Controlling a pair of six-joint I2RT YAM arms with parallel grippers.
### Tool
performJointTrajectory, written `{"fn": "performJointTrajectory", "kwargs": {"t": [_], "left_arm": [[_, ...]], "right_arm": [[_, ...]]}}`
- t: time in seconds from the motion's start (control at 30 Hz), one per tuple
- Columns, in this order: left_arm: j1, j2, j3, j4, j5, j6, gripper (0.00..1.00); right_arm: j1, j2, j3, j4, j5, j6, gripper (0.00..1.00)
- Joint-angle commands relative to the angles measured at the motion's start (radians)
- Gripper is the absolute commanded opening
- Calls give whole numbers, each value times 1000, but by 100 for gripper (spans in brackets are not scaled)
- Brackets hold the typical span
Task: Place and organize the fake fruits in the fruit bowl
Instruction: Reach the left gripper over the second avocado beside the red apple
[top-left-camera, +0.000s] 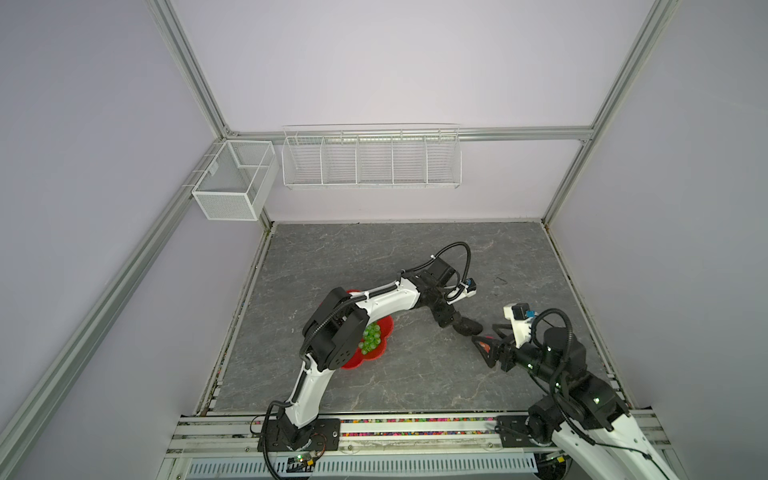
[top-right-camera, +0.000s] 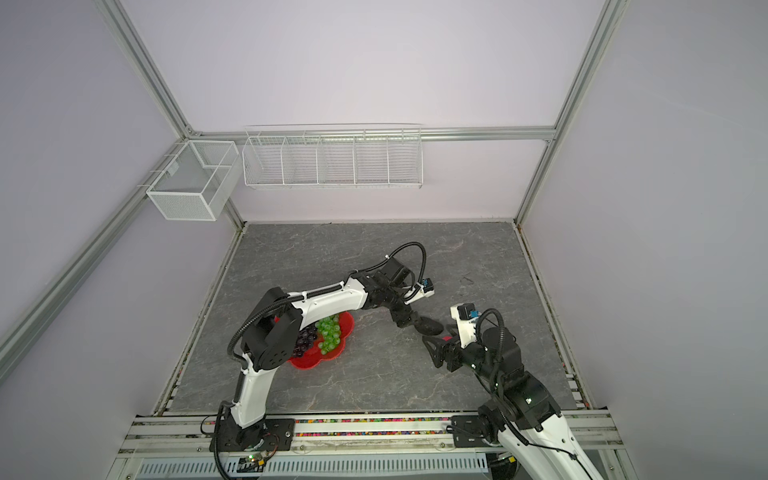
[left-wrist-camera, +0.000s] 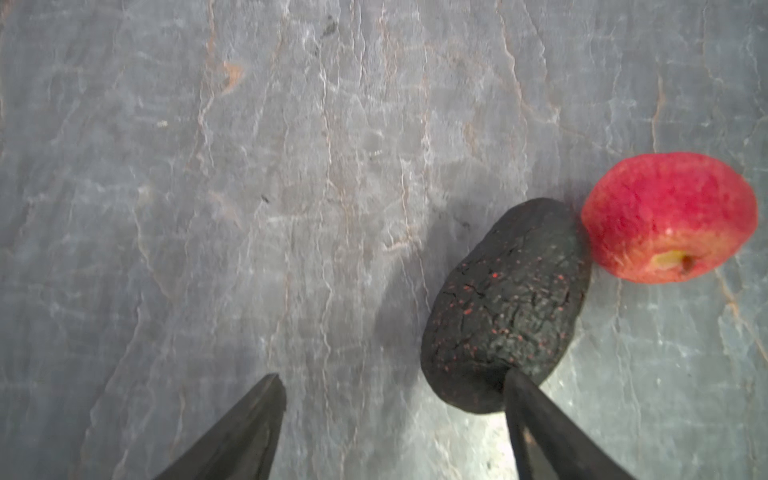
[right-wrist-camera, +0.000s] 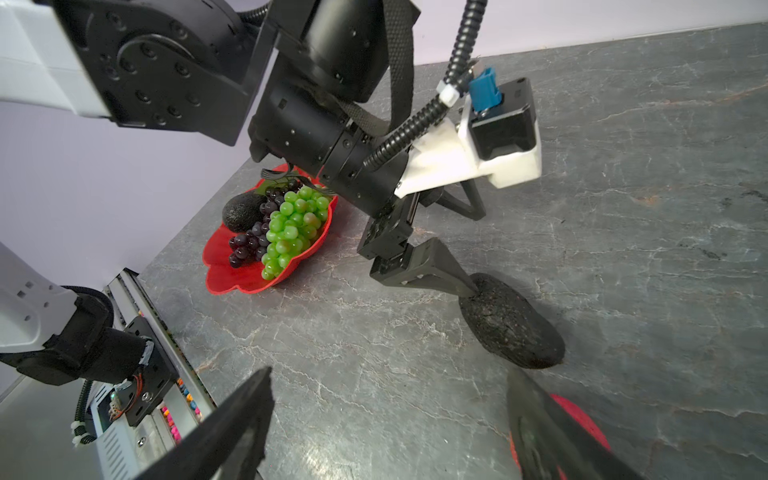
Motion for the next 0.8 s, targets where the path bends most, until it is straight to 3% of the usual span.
{"fn": "performJointTrajectory", "kwargs": {"t": [0.0, 0.4, 0.6, 0.77], "left_arm": [[-17, 50, 15, -56, 2, 46, 83], [-56, 40, 1, -57, 39, 35, 83], [-76, -16, -78, 34, 87, 24, 83], [-91, 53, 11, 12, 87, 19, 83]], "right_arm": [[-2, -1, -16, 1, 0, 8, 89], [-1, -4, -19, 8, 2, 1, 89], [-2, -19, -20, 7, 6, 0, 89], [-3, -24, -22, 7, 11, 2, 89]]}}
